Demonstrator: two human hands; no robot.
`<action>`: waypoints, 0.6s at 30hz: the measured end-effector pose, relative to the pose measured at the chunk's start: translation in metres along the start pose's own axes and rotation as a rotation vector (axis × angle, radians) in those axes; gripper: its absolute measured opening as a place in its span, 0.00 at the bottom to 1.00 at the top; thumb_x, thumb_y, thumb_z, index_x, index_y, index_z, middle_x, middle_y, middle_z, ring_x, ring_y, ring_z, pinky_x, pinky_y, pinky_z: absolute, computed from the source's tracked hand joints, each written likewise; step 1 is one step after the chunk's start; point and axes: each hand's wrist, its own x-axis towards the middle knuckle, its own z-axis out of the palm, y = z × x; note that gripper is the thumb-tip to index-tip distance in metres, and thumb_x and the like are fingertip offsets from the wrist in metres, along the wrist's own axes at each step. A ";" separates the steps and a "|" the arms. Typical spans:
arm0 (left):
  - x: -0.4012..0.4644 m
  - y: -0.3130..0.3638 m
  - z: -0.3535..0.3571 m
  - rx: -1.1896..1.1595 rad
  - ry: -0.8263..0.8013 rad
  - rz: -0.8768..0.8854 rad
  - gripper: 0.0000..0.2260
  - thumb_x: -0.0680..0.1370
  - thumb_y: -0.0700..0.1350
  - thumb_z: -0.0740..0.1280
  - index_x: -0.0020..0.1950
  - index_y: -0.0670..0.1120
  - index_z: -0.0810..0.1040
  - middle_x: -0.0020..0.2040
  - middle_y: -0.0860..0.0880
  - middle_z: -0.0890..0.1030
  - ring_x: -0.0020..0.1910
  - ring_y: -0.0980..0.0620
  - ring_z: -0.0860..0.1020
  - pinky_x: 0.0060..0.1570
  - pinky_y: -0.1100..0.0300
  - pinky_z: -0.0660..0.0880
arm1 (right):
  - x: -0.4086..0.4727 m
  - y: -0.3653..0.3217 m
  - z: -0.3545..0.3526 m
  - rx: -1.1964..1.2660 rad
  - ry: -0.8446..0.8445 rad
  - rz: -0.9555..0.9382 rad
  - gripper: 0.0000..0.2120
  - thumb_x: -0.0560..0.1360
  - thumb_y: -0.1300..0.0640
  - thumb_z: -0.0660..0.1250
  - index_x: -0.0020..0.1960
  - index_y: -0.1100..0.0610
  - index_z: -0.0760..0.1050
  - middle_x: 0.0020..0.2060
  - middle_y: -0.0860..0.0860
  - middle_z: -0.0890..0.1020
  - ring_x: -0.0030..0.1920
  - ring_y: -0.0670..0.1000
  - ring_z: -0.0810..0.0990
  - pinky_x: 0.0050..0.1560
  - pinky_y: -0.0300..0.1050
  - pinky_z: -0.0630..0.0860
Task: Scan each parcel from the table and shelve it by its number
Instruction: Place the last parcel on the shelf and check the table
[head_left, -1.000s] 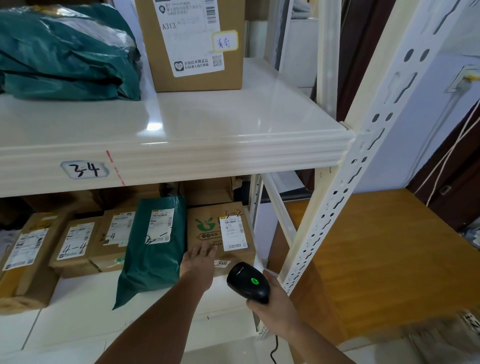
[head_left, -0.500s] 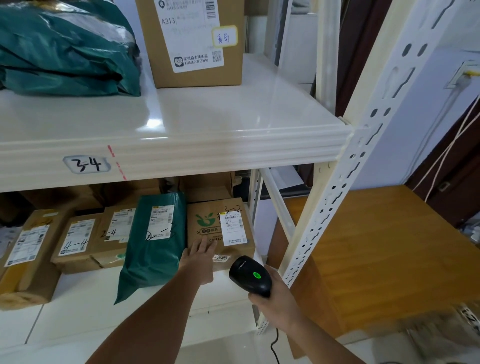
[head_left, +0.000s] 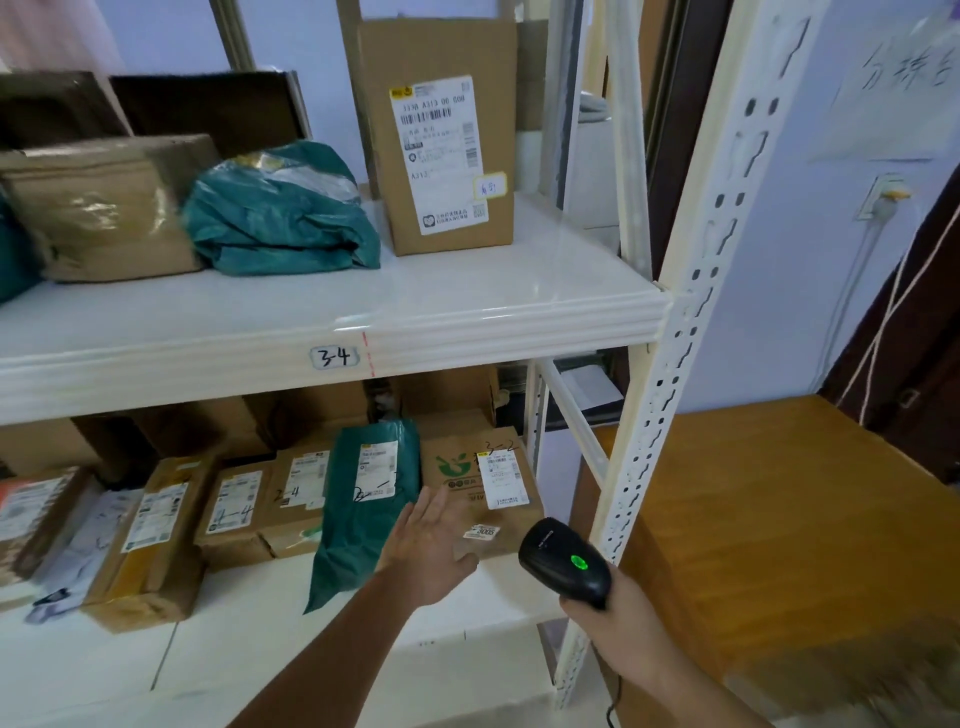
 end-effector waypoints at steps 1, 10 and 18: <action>-0.009 0.003 -0.007 -0.008 0.001 -0.010 0.33 0.83 0.61 0.60 0.85 0.56 0.51 0.87 0.48 0.46 0.85 0.44 0.43 0.82 0.47 0.43 | -0.007 -0.002 0.000 0.006 -0.001 0.003 0.15 0.73 0.63 0.73 0.54 0.46 0.78 0.42 0.44 0.84 0.50 0.43 0.81 0.54 0.38 0.73; -0.084 0.042 -0.049 -0.055 0.099 -0.105 0.32 0.83 0.61 0.64 0.83 0.54 0.56 0.86 0.48 0.52 0.85 0.43 0.46 0.82 0.43 0.47 | -0.072 -0.024 -0.016 -0.020 -0.004 -0.077 0.10 0.75 0.61 0.72 0.53 0.50 0.79 0.37 0.51 0.86 0.40 0.46 0.86 0.42 0.40 0.80; -0.132 0.074 -0.045 -0.089 0.129 -0.127 0.32 0.82 0.65 0.61 0.83 0.54 0.58 0.86 0.49 0.55 0.85 0.43 0.50 0.82 0.43 0.50 | -0.137 -0.011 -0.039 -0.058 0.035 -0.179 0.02 0.76 0.59 0.70 0.46 0.54 0.77 0.26 0.48 0.79 0.28 0.41 0.78 0.31 0.35 0.73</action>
